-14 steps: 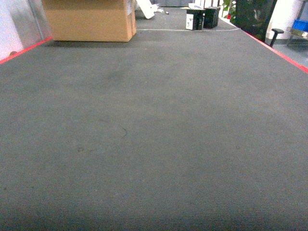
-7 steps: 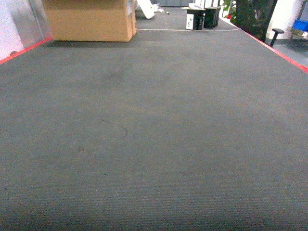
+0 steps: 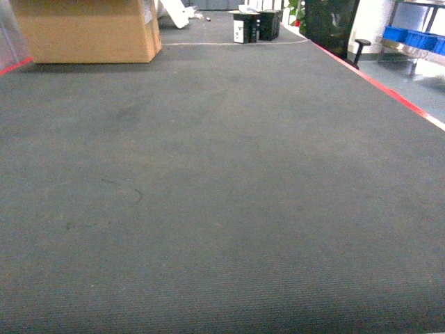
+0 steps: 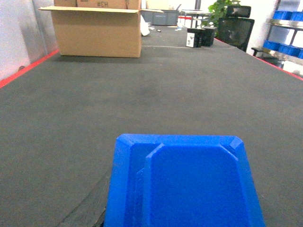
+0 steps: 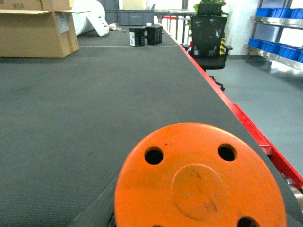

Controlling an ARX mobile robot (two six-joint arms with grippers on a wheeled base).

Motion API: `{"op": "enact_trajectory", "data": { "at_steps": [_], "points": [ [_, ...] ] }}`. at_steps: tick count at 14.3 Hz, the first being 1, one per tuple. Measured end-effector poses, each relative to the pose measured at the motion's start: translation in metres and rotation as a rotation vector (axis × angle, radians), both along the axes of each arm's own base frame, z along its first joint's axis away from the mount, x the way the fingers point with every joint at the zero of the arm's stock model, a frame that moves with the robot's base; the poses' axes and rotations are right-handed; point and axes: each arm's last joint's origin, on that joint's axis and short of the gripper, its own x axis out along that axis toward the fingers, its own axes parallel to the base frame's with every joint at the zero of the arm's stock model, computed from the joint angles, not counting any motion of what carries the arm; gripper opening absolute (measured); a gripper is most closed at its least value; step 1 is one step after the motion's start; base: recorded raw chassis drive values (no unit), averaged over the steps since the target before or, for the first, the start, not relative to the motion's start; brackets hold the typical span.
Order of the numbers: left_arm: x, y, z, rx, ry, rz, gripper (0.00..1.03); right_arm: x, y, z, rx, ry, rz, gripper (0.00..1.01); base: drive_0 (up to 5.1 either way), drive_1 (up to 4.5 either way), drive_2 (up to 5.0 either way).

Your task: Sort blue parts and orange caps into right shelf containers

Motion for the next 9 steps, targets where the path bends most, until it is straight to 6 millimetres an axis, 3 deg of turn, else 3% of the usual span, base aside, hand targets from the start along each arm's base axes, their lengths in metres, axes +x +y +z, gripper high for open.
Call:
{"op": "enact_trajectory", "data": {
  "at_steps": [9],
  "points": [
    [0.0,0.0,0.0,0.0,0.0,0.0,0.42,0.0,0.0,0.0,0.0,0.0,0.0,0.43,-1.5,-1.47,-1.5]
  ]
}}
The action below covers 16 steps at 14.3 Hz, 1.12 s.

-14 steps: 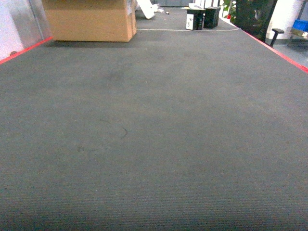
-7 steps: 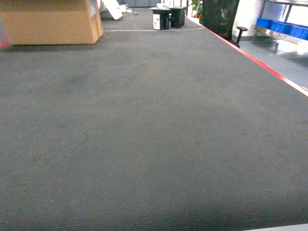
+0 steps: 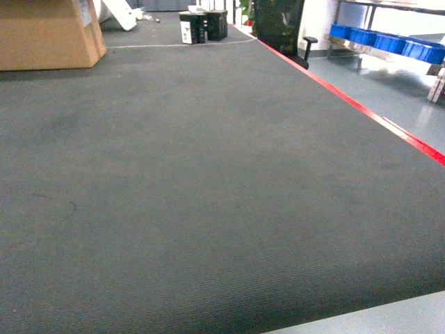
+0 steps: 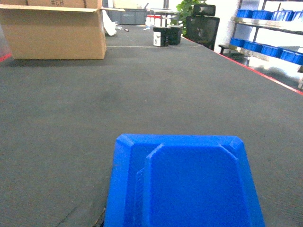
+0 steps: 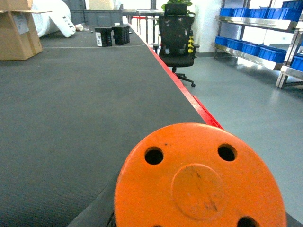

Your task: Sort blue parts and orange caps into right shelf containers

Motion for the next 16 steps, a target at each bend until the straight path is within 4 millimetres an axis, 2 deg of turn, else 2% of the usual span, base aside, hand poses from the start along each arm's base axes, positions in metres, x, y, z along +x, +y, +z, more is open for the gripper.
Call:
{"op": "enact_trajectory", "data": {
  "at_steps": [16],
  "points": [
    [0.0,0.0,0.0,0.0,0.0,0.0,0.42,0.0,0.0,0.0,0.0,0.0,0.0,0.43,-1.5,-1.45,-1.5]
  ]
}}
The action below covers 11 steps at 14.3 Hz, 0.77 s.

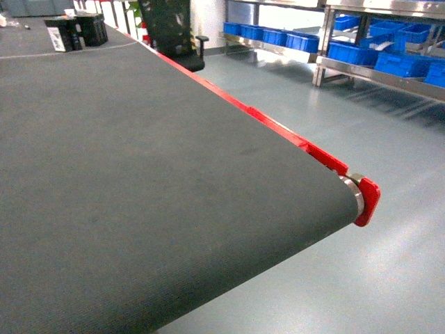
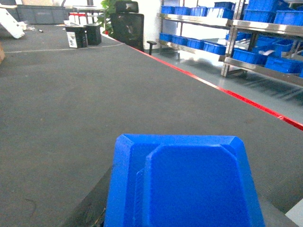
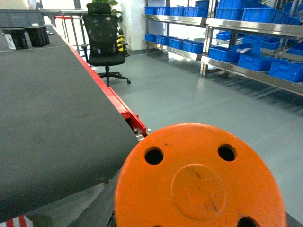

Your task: Sort blue parts and orange caps into right shelf containers

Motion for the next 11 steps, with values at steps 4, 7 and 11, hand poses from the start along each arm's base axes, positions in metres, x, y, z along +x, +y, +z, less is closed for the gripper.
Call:
{"op": "enact_trajectory", "data": {
  "at_steps": [4,7,11],
  "points": [
    [0.0,0.0,0.0,0.0,0.0,0.0,0.42,0.0,0.0,0.0,0.0,0.0,0.0,0.43,-1.5,-1.46,-1.5],
    [0.0,0.0,0.0,0.0,0.0,0.0,0.42,0.0,0.0,0.0,0.0,0.0,0.0,0.43,-1.4,-1.45,-1.4],
    [0.0,0.0,0.0,0.0,0.0,0.0,0.42,0.0,0.0,0.0,0.0,0.0,0.0,0.43,-1.5,-1.45,-1.5]
  ]
}}
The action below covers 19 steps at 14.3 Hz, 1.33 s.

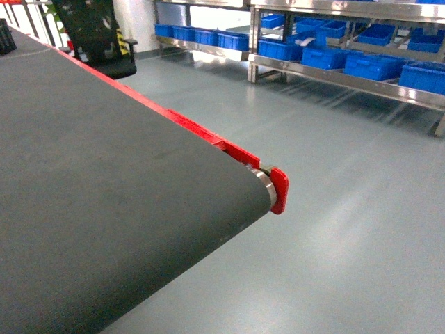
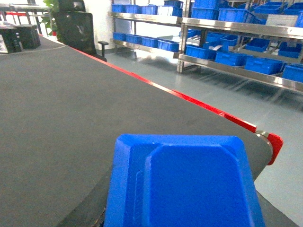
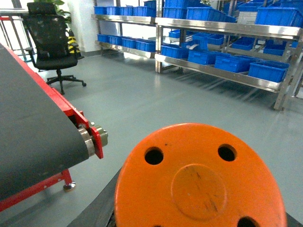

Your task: Sort blue parts and orange caps into right shelf containers

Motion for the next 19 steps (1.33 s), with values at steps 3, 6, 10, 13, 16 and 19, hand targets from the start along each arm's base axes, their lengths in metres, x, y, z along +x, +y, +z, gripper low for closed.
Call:
{"op": "enact_trajectory", "data": {
  "at_steps": [3,6,10,13,16,19],
  "points": [
    [0.0,0.0,0.0,0.0,0.0,0.0,0.42,0.0,0.0,0.0,0.0,0.0,0.0,0.43,-1.4,-1.38,-1.4],
    [0.0,0.0,0.0,0.0,0.0,0.0,0.42,0.0,0.0,0.0,0.0,0.0,0.0,0.43,-1.6,-1.59,-1.6],
    [0.0,0.0,0.0,0.0,0.0,0.0,0.42,0.0,0.0,0.0,0.0,0.0,0.0,0.43,-1.4,-1.42,-1.4],
    [0.0,0.0,0.0,0.0,0.0,0.0,0.42,0.0,0.0,0.0,0.0,0.0,0.0,0.43,-1.5,-1.47,-1.5],
    [0.0,0.0,0.0,0.0,0.0,0.0,0.42,0.0,0.0,0.0,0.0,0.0,0.0,0.43,-1.4,-1.44,-1.4],
    [0.0,0.0,0.0,0.0,0.0,0.0,0.42,0.0,0.0,0.0,0.0,0.0,0.0,0.43,-1.4,-1.43,-1.4]
  ]
}}
